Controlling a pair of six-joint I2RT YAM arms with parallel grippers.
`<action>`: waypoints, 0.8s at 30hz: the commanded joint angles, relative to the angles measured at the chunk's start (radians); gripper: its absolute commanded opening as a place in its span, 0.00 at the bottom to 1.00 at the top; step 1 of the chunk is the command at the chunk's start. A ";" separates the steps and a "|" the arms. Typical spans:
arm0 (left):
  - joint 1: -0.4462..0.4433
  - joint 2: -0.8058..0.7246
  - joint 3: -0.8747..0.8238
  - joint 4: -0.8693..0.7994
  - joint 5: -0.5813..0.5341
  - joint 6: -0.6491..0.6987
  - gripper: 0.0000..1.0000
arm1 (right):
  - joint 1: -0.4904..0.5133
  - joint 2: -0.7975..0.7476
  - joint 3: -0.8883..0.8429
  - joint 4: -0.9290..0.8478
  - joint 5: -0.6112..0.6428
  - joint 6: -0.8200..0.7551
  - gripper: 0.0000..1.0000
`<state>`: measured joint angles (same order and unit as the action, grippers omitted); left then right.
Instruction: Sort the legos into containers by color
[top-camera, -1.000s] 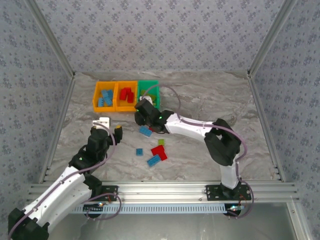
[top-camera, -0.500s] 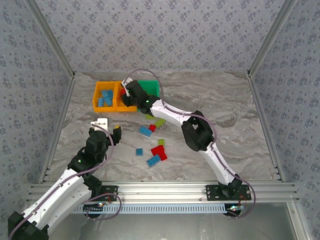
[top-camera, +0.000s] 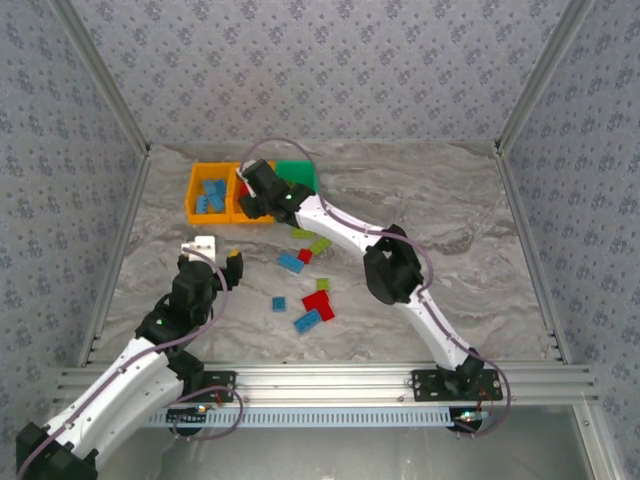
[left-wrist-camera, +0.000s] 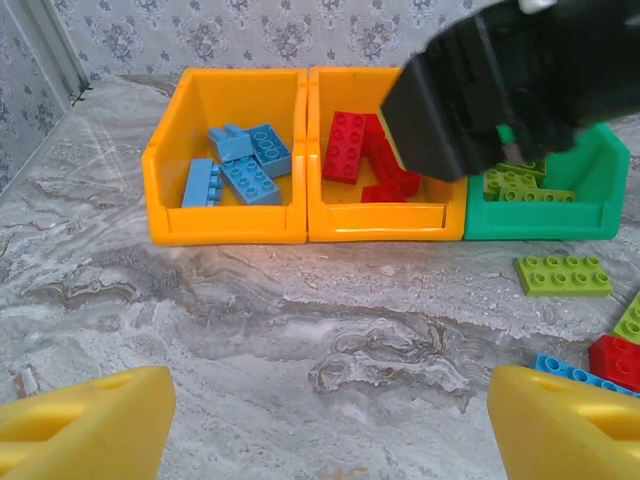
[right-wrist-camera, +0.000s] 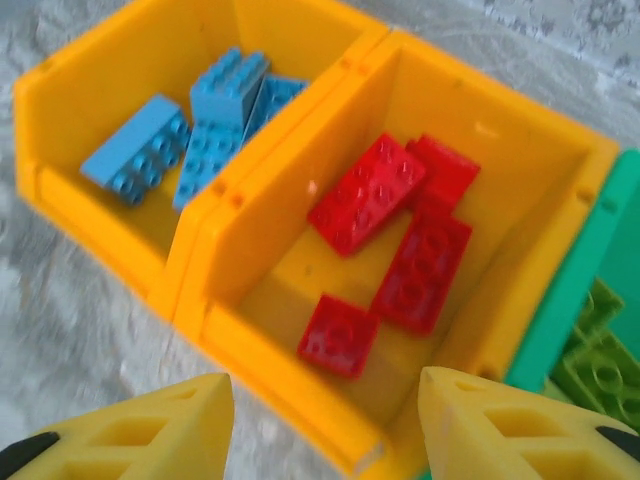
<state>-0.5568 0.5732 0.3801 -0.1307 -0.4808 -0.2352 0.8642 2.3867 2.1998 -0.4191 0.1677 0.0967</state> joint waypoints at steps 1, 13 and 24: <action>0.005 0.011 -0.007 0.027 -0.009 0.014 0.82 | 0.009 -0.244 -0.173 0.055 0.004 -0.025 0.55; 0.005 0.277 0.123 0.016 0.334 -0.051 0.87 | -0.002 -1.081 -1.204 0.311 -0.166 0.102 0.86; -0.097 0.837 0.432 -0.145 0.463 -0.017 0.99 | -0.167 -1.366 -1.481 0.260 -0.253 0.255 1.00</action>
<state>-0.6468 1.3514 0.7639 -0.2207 -0.0380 -0.2810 0.7246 1.0443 0.7498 -0.1822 -0.0345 0.2863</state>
